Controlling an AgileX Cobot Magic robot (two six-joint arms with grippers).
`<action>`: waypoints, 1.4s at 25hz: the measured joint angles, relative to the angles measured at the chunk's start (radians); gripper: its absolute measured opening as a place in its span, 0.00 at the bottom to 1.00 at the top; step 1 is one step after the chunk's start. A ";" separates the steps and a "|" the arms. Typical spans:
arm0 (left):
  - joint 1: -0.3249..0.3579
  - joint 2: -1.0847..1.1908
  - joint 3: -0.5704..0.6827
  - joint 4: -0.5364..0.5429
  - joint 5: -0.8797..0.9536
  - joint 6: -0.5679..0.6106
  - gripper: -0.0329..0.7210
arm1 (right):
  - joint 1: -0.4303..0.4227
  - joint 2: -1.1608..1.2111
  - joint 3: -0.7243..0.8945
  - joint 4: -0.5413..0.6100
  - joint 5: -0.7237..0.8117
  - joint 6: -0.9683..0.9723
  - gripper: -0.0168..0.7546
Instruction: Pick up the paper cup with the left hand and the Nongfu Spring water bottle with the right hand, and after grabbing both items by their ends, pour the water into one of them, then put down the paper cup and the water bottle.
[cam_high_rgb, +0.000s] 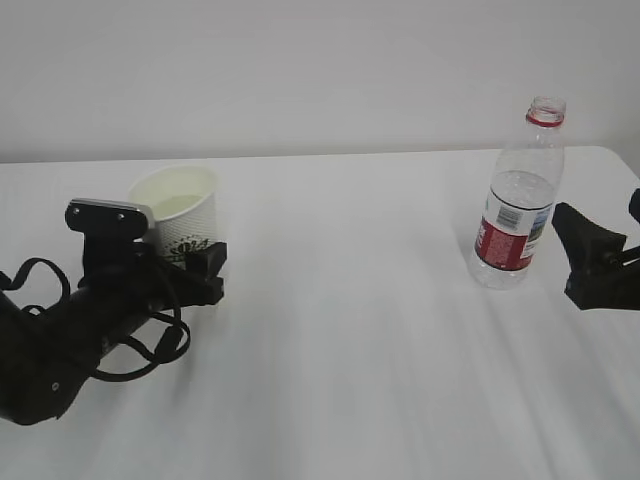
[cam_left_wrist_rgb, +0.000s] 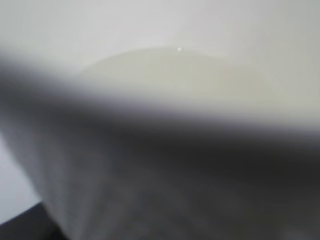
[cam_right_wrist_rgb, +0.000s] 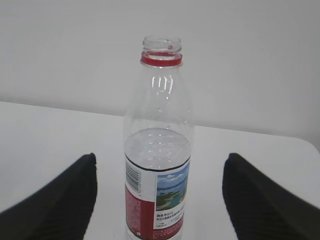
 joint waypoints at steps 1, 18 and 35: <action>0.011 0.000 0.000 -0.004 0.000 0.000 0.71 | 0.000 0.000 0.000 0.000 0.000 0.000 0.79; 0.159 0.063 -0.094 0.024 -0.002 0.002 0.71 | 0.000 0.000 0.000 -0.006 0.000 0.000 0.79; 0.161 0.121 -0.144 0.026 -0.002 0.002 0.71 | 0.000 0.000 0.000 -0.007 0.000 0.000 0.79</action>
